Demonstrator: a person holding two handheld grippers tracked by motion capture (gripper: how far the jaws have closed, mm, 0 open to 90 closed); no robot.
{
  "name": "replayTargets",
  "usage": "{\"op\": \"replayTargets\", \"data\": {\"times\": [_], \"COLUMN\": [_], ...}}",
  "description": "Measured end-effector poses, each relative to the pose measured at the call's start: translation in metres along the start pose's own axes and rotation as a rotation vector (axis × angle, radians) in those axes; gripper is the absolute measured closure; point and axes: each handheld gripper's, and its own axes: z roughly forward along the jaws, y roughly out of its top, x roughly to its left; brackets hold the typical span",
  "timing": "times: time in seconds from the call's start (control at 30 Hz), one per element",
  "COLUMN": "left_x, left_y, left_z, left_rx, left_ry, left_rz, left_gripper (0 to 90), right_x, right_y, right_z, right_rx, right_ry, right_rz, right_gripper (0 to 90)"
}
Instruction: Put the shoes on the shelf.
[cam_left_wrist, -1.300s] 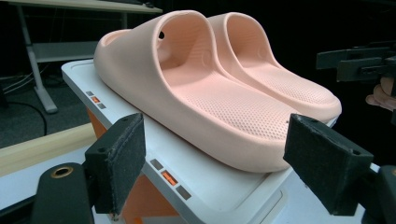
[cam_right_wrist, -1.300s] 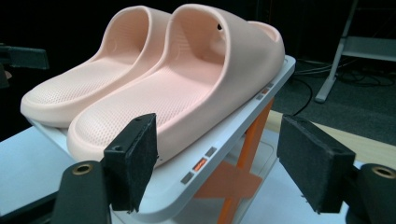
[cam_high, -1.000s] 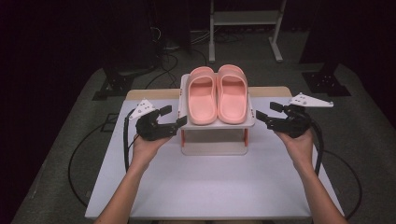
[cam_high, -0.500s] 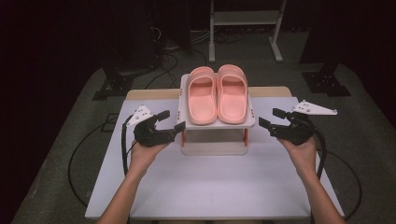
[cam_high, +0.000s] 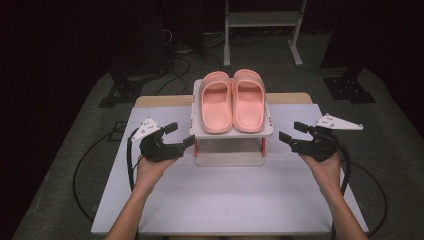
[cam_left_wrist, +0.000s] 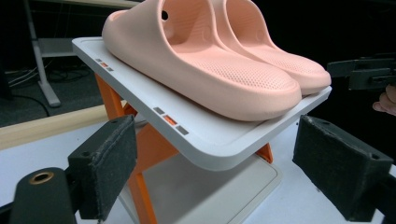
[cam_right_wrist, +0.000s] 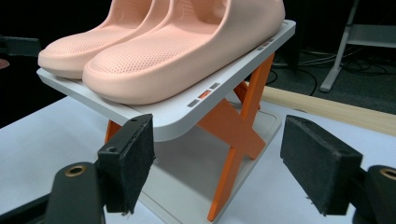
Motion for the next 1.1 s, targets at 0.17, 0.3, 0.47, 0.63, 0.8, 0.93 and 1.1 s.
{"op": "replayTargets", "data": {"times": [0.17, 0.3, 0.47, 0.63, 0.8, 0.93, 1.1], "left_x": [0.001, 0.001, 0.001, 0.004, 0.006, 0.006, 0.006], "left_y": [-0.004, -0.008, -0.012, -0.017, -0.024, -0.027, -0.031], "left_z": [-0.003, -0.005, -0.007, -0.009, -0.012, -0.014, -0.017], "left_rx": [-0.001, 0.003, 0.006, 0.007, 0.018, 0.017, 0.018], "left_ry": [0.000, -0.001, 0.000, 0.006, 0.007, 0.009, 0.009], "left_rz": [-0.003, -0.006, -0.011, -0.022, -0.025, -0.026, -0.031], "left_gripper": [12.4, 12.0, 12.0, 11.5, 11.5, 11.3, 10.8], "right_x": [-0.002, -0.003, -0.003, -0.004, -0.007, -0.008, -0.008], "right_y": [-0.005, -0.010, -0.016, -0.022, -0.030, -0.035, -0.041], "right_z": [-0.003, -0.005, -0.006, -0.006, -0.007, -0.009, -0.010], "right_rx": [-0.003, -0.001, 0.004, 0.007, 0.015, 0.017, 0.023], "right_ry": [-0.005, -0.006, -0.005, -0.004, 0.003, 0.005, 0.008], "right_rz": [0.004, 0.009, 0.014, 0.031, 0.047, 0.061, 0.066], "right_gripper": [25.2, 25.2, 25.3, 25.2, 25.2, 25.2, 25.2]}}
